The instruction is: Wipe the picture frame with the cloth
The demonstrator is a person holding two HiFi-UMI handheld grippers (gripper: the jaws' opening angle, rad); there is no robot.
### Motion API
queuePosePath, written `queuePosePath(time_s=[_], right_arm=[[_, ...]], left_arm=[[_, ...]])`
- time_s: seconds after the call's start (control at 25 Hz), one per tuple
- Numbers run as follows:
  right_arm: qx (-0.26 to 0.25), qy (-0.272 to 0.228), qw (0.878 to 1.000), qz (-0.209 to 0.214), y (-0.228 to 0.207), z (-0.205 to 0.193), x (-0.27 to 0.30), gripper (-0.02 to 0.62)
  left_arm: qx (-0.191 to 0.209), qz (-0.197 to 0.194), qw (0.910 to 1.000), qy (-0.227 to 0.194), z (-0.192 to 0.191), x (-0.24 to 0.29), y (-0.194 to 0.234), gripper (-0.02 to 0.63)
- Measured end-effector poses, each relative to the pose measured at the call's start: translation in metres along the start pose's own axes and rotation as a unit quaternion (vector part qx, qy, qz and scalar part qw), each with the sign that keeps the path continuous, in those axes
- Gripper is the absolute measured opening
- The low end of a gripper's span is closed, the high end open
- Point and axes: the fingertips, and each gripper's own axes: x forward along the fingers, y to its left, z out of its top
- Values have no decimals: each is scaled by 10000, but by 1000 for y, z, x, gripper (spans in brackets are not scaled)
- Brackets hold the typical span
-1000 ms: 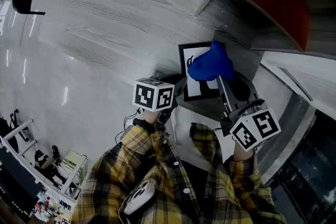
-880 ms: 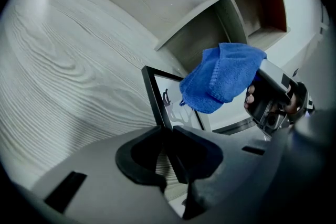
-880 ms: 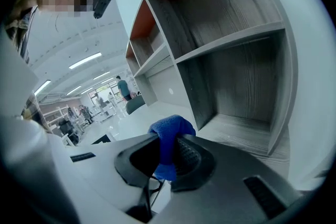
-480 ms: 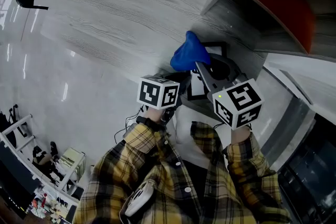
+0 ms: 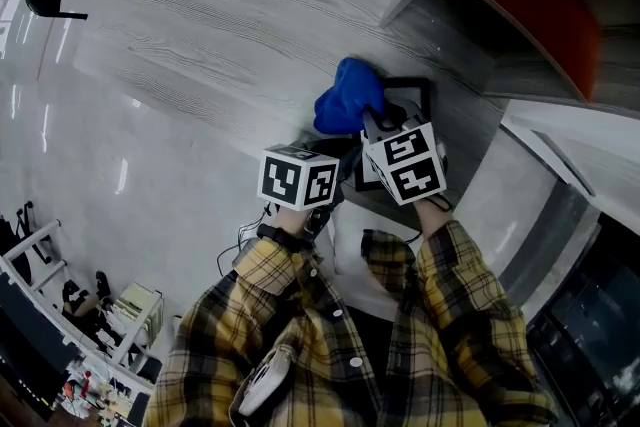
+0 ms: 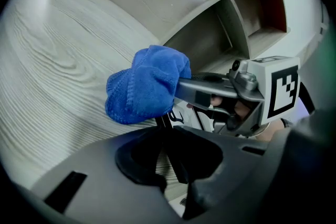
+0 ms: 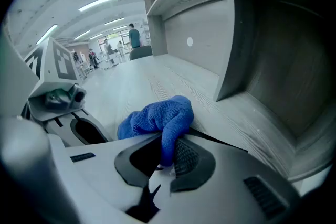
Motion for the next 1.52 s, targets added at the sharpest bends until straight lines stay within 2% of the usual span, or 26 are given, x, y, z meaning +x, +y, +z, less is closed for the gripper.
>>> queuePosePath(time_s=[0.24,0.44,0.68,0.96,1.36,1.52], right_arm=[[-301,188,9989,-315,-8,-5,-3,41],[-392,483,9950,-779,-39,-25,-11,41],[-227,617,9918,-1093,-72,-43,-28,41],[-192,692,9892,-1276,-79,-51,-41,41],[379,875,9811,-1682,-116,-83,-62,41],[387,675,9817,-1736,-109,-70,-78,41]], left_arm=[[-43,-27,10000,7,0,0,1,72],[-62,-5,10000,-34,1,1,1,72],[-83,-41,10000,-21,1,0,1,71],[-103,-63,9999,-6,1,2,0,71],[-119,-95,9999,13,1,2,0,71],[-124,-108,9999,30,1,2,0,71]])
